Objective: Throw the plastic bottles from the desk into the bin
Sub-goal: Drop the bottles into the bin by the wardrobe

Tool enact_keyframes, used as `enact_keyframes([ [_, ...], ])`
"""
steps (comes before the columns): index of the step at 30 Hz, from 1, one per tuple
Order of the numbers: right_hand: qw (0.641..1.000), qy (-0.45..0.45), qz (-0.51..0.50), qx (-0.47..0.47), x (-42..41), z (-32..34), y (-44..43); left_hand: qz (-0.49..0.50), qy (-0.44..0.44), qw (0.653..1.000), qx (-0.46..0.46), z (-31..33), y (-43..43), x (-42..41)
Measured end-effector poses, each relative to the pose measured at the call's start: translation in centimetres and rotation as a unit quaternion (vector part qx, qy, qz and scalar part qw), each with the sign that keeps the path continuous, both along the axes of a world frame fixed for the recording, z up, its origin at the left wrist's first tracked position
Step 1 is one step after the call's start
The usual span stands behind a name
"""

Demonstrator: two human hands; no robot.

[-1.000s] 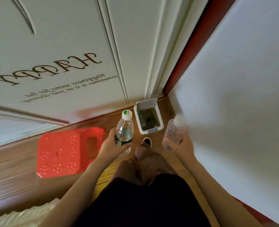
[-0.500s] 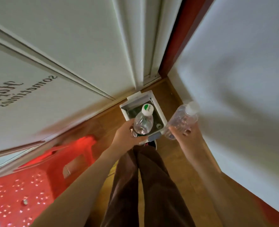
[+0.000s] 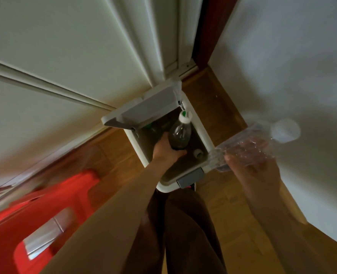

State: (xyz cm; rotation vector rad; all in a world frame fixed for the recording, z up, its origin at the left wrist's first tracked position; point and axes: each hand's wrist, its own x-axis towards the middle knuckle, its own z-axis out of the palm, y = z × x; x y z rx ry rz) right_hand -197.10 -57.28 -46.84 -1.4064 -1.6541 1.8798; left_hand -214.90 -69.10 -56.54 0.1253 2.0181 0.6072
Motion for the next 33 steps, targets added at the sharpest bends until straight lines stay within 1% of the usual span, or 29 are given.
enact_keyframes([
  [3,1.000,-0.014,-0.004,0.005,0.0,0.1,0.3,0.057,-0.041,0.997,-0.037,-1.6,0.4,0.0],
  [6,1.000,-0.003,-0.003,-0.019,-0.1,0.1,0.5,0.099,-0.064,0.992,-0.053,-2.7,0.1,0.0],
  [9,1.000,-0.011,0.007,-0.009,-0.4,0.3,0.3,0.106,-0.057,0.991,-0.050,-3.1,0.0,0.0],
  [12,1.000,-0.024,0.015,0.000,-0.9,0.8,0.2,0.111,-0.047,0.992,-0.029,-2.3,0.3,0.2],
  [13,0.999,-0.031,0.018,0.000,-1.0,1.0,0.2,0.101,-0.026,0.994,-0.028,-1.6,0.4,0.3],
  [15,0.999,-0.038,0.025,-0.002,-1.3,1.4,0.1,0.062,0.052,0.996,-0.024,0.2,0.1,0.4],
  [17,0.999,-0.035,0.017,-0.017,-1.7,2.0,-0.2,0.024,0.132,0.991,0.016,2.4,-0.7,0.6],
  [19,0.999,-0.030,0.023,-0.036,-2.4,2.7,-0.7,-0.004,0.188,0.979,0.084,4.5,-2.1,0.7],
  [21,0.997,-0.022,0.052,-0.056,-3.2,3.0,-1.3,-0.029,0.253,0.956,0.147,5.9,-4.0,0.5],
  [22,0.996,-0.022,0.065,-0.058,-3.7,3.0,-1.8,-0.035,0.286,0.943,0.164,6.3,-4.9,0.2],
  [24,0.995,-0.037,0.085,-0.038,-4.7,2.4,-2.7,-0.022,0.333,0.927,0.171,6.4,-6.5,-0.3],
  [27,0.993,-0.052,0.102,-0.017,-6.2,0.6,-4.2,-0.002,0.383,0.913,0.140,5.6,-8.5,-1.0],
  [29,0.990,-0.062,0.123,0.002,-7.1,-0.9,-5.1,0.022,0.369,0.923,0.107,4.9,-9.3,-1.2],
  [31,0.986,-0.087,0.139,0.021,-7.8,-2.4,-6.0,0.059,0.305,0.946,0.088,4.3,-9.5,-1.2],
  [33,0.981,-0.124,0.149,0.029,-8.5,-3.7,-6.6,0.080,0.254,0.960,0.090,3.6,-9.3,-1.1],
])
